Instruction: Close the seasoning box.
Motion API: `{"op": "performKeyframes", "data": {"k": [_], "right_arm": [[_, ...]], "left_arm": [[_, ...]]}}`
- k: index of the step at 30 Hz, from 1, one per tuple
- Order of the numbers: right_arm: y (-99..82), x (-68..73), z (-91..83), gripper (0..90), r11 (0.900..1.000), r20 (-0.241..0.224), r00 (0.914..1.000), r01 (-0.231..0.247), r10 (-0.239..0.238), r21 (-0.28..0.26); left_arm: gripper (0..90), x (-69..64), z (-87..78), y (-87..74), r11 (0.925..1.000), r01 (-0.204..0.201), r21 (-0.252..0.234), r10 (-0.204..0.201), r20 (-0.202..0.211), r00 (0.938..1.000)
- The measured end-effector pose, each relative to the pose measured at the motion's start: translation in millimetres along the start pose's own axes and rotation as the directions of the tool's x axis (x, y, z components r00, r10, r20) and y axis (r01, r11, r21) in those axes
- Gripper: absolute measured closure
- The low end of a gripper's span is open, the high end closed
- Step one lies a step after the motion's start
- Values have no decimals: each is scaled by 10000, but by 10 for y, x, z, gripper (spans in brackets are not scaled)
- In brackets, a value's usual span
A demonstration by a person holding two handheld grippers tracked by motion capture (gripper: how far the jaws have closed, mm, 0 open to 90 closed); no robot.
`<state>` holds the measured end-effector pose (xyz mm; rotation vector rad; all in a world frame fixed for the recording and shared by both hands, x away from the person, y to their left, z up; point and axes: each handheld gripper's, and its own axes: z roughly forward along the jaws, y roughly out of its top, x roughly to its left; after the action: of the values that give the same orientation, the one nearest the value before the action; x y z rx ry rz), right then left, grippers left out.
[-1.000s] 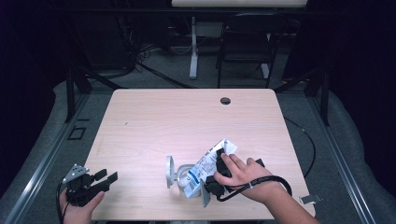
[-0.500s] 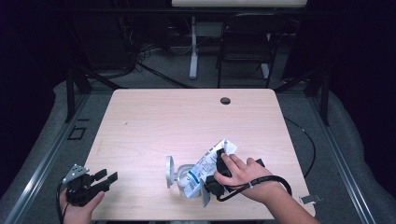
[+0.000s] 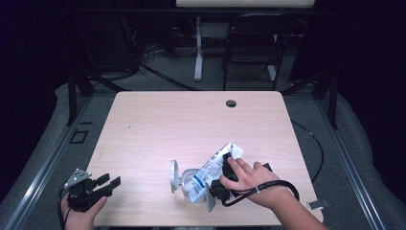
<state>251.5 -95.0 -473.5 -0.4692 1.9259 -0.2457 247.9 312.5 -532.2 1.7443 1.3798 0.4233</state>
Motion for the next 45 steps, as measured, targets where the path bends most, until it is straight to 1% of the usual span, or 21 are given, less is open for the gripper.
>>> {"op": "performKeyframes", "data": {"k": [1,6,14,19,26,33,45], "right_arm": [[-1,-1,0,805,10000,-15,10000,-8,8,5],[0,0,0,813,10000,-34,10000,-72,71,-19],[1,-2,-2,816,10000,-31,10000,-72,72,0],[-4,-7,-5,816,10000,58,10000,12,-13,13],[1,-1,-5,808,9995,208,9993,304,-306,94],[0,6,2,803,9992,331,9987,395,-396,46],[-5,10,-8,825,9996,236,9994,263,-266,109]], "left_arm": [[479,1,-5,3,10000,-16,80,16,12,10000],[479,1,0,1,10000,-2,-1,2,-6,10000],[479,2,0,0,10000,7,3,-7,-7,10000],[479,4,0,-2,10000,27,-7,-27,-48,10000],[479,4,2,-3,10000,30,-7,-30,-38,10000],[479,4,2,-3,10000,32,-6,-32,-38,10000],[479,5,2,-3,10000,25,69,-25,-8,10000]]}}
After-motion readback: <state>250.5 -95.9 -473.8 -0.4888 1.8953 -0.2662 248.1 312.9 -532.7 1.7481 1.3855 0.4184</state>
